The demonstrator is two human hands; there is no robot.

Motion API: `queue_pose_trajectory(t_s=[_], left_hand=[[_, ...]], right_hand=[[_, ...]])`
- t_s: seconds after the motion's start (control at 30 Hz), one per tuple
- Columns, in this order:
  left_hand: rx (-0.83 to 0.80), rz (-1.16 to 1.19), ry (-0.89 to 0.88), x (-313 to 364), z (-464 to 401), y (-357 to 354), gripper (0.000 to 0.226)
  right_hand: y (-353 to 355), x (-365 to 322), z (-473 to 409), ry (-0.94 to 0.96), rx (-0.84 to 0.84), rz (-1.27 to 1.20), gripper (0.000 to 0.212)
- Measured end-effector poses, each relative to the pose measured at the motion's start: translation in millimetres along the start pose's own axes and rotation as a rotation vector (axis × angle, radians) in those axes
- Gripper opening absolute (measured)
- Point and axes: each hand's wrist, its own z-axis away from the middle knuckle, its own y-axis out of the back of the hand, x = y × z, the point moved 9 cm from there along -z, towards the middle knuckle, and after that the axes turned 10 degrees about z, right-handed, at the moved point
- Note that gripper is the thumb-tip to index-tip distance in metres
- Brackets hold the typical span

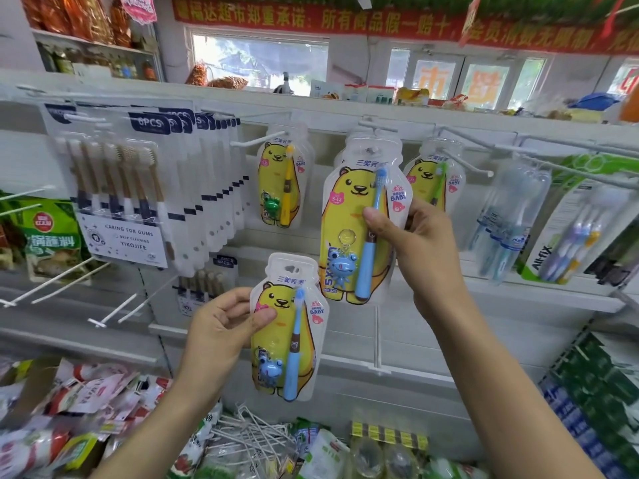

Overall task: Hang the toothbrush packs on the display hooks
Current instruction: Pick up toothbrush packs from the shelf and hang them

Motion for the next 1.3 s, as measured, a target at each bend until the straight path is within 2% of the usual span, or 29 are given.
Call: queue_pose_trajectory(t_s=[0.37, 0.67, 0.77, 0.87, 1.07, 1.17, 1.23, 1.3], left_hand=[[-0.015, 0.002, 0.022, -10, -6, 4, 0.028], [-0.025, -0.033, 0.025, -11, -15, 1, 0.026], [-0.036, -0.03, 0.024, -11, -16, -5, 0.027], [-0.049, -0.037, 0.017, -10, -18, -14, 0.028], [-0.068, -0.018, 0.012, -9, -21, -28, 0.03], [-0.085, -0.014, 0.017, -11, -21, -38, 0.028], [-0.088, -0.014, 0.02, -10, -21, -44, 0.027], [-0.087, -0.016, 0.009, -9, -23, -50, 0.026]], right_hand=[[-7, 61, -73, -0.153, 0.02, 0.051, 0.009], [-6, 96, -110, -0.2, 0.067, 0.118, 0.007], [-3, 101, -103, -0.186, 0.081, 0.136, 0.019], [3, 110, -89, -0.198, 0.093, 0.111, 0.02], [24, 131, -44, -0.259, 0.179, 0.287, 0.04], [25, 117, -15, -0.219, 0.162, 0.289, 0.024], [15, 102, 3, -0.195, 0.064, 0.21, 0.014], [4, 86, 19, -0.173, -0.045, 0.11, 0.016]])
